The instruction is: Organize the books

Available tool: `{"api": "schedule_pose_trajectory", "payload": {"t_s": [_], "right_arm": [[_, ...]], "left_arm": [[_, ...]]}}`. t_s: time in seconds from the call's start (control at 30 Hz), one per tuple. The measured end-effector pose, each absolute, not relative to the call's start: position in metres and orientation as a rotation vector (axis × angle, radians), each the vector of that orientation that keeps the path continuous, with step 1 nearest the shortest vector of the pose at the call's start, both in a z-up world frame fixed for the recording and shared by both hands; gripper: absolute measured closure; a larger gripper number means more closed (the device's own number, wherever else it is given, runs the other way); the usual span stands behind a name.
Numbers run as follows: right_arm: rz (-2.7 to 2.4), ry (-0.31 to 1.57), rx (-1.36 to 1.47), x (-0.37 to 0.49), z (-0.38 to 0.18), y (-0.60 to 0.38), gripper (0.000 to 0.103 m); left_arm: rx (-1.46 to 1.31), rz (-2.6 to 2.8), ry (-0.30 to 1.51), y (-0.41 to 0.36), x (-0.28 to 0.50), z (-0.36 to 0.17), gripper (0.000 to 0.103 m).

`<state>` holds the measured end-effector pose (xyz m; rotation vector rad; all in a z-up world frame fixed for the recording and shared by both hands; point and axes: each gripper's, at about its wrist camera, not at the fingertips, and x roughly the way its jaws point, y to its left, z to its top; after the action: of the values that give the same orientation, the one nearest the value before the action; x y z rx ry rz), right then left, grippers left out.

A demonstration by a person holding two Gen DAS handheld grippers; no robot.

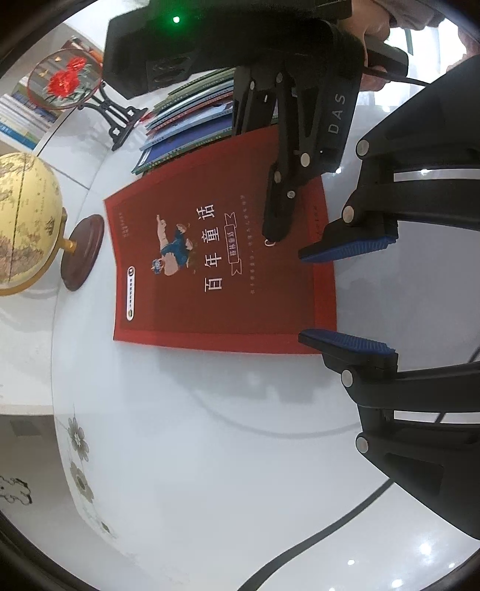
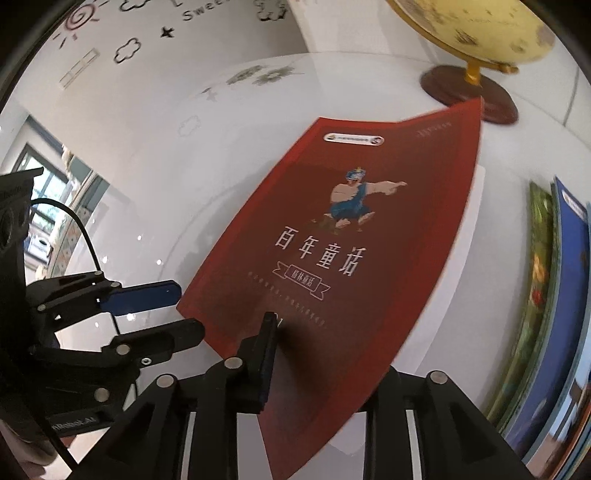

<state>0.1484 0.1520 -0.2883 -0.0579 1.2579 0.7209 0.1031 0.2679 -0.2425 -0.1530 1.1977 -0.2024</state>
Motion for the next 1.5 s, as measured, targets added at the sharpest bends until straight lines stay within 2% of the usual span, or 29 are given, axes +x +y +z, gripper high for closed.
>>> {"api": "schedule_pose_trajectory", "payload": {"t_s": [0.1,0.17,0.23,0.27,0.4,0.6,0.83,1.0,1.23,1.3,1.5], "right_arm": [[0.715,1.269,-0.034,0.150,-0.287,0.154,0.063],[0.689,1.252,-0.038,0.149,-0.282,0.151,0.060],[0.664,1.237,-0.029,0.145,-0.274,0.146,0.049],[0.645,1.234,-0.029,0.145,-0.271,0.143,0.048],[0.572,1.249,0.000,0.147,-0.266,0.116,0.048],[0.492,1.303,0.193,0.153,-0.271,0.048,0.048],[0.522,1.215,0.283,0.141,-0.239,0.001,0.048],[0.496,1.160,0.228,0.134,-0.221,-0.037,0.048],[0.391,1.080,0.264,0.119,-0.201,-0.136,0.048],[0.344,1.060,0.266,0.115,-0.199,-0.168,0.048],[0.270,1.012,0.257,0.104,-0.204,-0.262,0.048]], "left_arm": [[-0.163,-0.189,1.199,0.271,0.102,-0.237,0.069],[-0.171,-0.183,1.204,0.271,0.102,-0.235,0.062],[-0.177,-0.174,1.201,0.271,0.104,-0.233,0.061],[-0.177,-0.170,1.202,0.269,0.105,-0.231,0.061],[-0.168,-0.165,1.210,0.259,0.110,-0.230,0.061],[-0.118,-0.215,1.206,0.223,0.117,-0.226,0.061],[-0.115,-0.289,1.235,0.166,0.132,-0.215,0.061],[-0.138,-0.299,1.275,0.120,0.145,-0.204,0.061],[-0.092,-0.328,1.253,0.041,0.153,-0.185,0.061],[-0.063,-0.358,1.245,0.013,0.151,-0.183,0.058],[-0.011,-0.398,1.270,-0.062,0.149,-0.194,0.057]]}}
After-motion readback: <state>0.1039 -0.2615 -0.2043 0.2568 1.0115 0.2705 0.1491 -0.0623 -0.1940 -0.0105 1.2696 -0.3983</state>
